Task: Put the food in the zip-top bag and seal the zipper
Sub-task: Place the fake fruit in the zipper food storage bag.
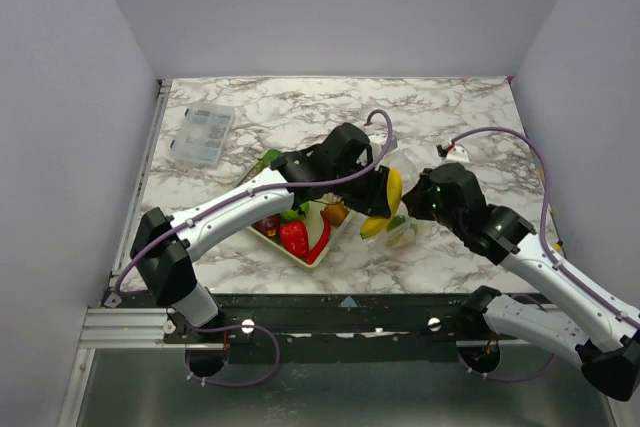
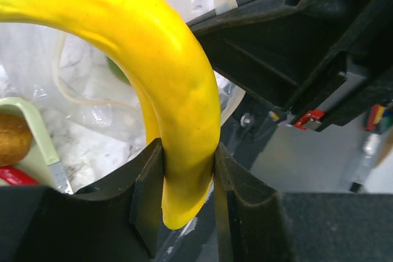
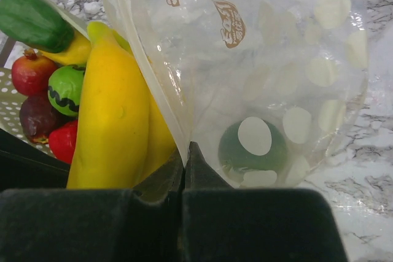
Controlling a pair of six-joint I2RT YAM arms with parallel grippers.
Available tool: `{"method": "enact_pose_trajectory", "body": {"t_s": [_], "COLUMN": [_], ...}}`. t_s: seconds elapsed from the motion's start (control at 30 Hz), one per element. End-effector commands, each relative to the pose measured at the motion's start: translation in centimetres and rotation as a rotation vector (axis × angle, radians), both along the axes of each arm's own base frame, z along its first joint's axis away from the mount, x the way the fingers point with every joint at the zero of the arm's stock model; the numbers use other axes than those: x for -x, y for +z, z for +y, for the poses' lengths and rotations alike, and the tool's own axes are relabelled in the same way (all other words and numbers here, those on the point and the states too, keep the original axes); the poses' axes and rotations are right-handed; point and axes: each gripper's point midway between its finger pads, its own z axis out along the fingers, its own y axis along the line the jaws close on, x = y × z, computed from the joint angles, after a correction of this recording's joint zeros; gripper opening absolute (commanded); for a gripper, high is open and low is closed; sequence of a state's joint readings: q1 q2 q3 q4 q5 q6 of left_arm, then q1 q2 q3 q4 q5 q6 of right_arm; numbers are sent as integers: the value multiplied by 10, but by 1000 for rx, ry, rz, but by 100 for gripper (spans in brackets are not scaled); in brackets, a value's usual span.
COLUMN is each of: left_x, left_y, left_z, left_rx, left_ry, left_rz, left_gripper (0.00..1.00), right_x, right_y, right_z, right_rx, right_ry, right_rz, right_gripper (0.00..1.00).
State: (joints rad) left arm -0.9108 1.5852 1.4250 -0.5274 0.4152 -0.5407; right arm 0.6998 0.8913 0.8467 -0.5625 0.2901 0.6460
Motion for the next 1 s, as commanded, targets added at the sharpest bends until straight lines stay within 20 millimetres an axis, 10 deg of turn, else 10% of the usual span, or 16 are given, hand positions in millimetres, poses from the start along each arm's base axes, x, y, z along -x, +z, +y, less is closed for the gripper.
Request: {"method": "enact_pose_trajectory", "body": {"t_s": [0.0, 0.63, 0.97], "left_x": [-7, -30, -11], "left_y": [-2, -50, -18], "left_z": [6, 28, 11], "left_rx": [-108, -559, -358], "left_ry": [-15, 97, 85], "left_rz": [-191, -315, -282], "left_gripper": [0, 0, 2], "right_x": [0, 5, 3], "right_y": [22, 33, 25], "right_z": [21, 25, 31], "right_rx": [-137, -331, -406], "right_ry": [42, 9, -17], "right_rz": [-52, -105, -93], "right_gripper": [1, 1, 1]}}
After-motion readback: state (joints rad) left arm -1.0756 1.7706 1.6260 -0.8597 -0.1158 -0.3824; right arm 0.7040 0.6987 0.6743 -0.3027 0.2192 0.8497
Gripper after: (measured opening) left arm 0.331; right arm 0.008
